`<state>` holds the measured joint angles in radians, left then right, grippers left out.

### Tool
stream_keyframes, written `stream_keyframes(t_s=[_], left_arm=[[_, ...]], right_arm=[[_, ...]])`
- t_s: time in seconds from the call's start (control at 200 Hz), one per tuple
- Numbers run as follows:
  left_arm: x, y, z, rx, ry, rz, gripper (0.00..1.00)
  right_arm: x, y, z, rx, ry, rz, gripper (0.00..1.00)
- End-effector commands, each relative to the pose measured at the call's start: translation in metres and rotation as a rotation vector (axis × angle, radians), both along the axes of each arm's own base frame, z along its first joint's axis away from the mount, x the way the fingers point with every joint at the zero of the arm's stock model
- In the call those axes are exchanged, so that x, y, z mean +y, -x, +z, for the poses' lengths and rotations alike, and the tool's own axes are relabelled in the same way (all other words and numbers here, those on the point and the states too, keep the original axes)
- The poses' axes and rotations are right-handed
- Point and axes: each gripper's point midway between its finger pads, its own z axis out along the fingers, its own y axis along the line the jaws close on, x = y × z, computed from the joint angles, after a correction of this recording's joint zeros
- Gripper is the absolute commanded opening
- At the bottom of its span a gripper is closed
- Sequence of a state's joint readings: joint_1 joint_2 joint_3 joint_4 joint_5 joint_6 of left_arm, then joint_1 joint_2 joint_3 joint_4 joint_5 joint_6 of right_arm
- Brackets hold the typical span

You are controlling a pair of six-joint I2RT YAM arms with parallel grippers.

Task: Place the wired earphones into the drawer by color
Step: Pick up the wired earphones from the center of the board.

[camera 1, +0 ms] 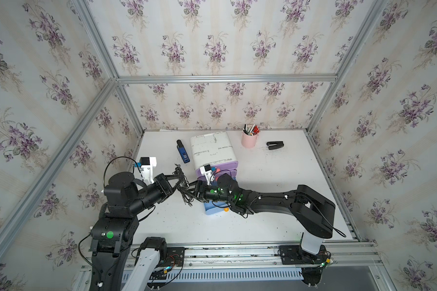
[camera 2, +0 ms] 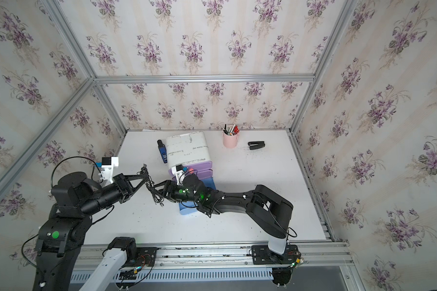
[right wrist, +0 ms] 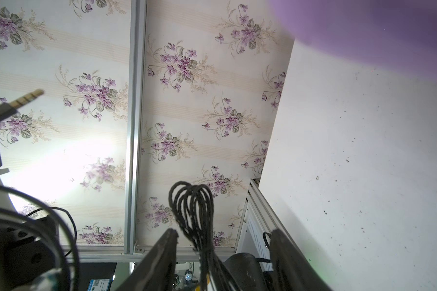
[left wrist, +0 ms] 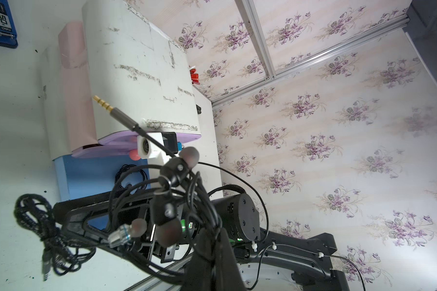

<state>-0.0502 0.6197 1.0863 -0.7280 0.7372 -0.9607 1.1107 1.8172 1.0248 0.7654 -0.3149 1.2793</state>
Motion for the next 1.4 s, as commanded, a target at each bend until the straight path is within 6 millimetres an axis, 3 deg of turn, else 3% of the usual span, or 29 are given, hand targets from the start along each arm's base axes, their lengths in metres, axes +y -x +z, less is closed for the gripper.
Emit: stream_keyframes(t_s=[0.0,0.764,1.394], left_arm=[[-0.001,-0.001,0.005,-0.030,-0.001,-0.010,0.02],[-0.001,-0.009,-0.001,-0.020,-0.025,-0.013,0.02],[0.002,-0.020,-0.002,-0.027,-0.053,0.006,0.02]], right_arm=[[0.002,0.006,0.005,-0.014,-0.024,0.039,0.62],[0.002,0.024,0.003,0.017,-0.097,0.123,0.43],[0.000,0.026,-0.002,0.023,-0.069,0.134,0.09]])
